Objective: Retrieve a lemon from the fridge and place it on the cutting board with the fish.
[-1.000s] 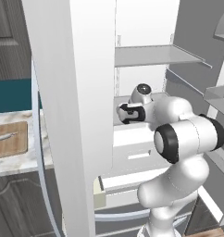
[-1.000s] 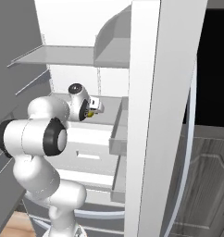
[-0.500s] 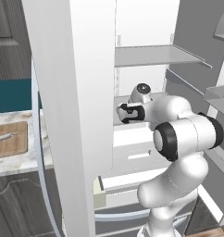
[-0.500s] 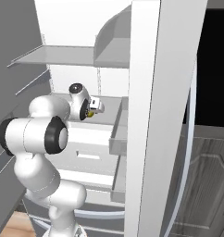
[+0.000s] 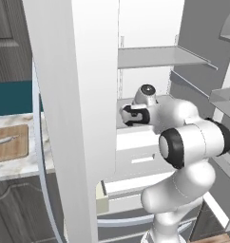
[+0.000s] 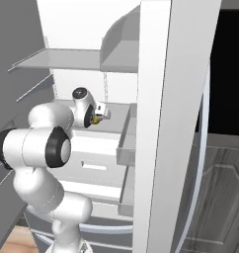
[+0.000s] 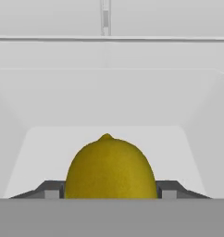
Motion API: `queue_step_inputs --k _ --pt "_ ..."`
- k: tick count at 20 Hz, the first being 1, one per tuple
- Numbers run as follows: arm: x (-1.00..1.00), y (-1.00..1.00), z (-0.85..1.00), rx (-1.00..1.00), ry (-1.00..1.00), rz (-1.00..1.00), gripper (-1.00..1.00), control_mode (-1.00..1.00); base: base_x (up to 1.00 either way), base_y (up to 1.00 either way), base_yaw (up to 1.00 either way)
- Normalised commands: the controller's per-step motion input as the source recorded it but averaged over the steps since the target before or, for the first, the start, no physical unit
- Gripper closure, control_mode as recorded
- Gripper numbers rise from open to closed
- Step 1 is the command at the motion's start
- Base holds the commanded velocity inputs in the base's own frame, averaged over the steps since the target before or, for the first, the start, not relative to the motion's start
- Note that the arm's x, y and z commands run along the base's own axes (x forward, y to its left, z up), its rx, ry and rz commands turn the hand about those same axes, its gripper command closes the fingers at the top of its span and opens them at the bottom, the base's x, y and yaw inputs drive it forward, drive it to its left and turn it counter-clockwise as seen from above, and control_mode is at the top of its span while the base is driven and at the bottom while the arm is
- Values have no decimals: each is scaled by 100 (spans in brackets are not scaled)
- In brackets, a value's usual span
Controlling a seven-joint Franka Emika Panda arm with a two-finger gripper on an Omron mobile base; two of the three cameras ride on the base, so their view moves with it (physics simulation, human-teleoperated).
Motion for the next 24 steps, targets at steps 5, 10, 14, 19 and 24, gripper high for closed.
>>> queue_step_inputs --k 5,10,14,19,24 --pt "-95 0 96 0 -3 0 100 -100 0 0 0" --pt "-100 -1 50 0 -3 0 100 -100 0 0 0" --pt "-100 -5 42 0 0 0 100 -100 0 0 0" --pt "-100 0 51 0 0 0 100 -100 0 0 0" --pt "-100 0 60 1 5 0 100 -100 0 0 0"
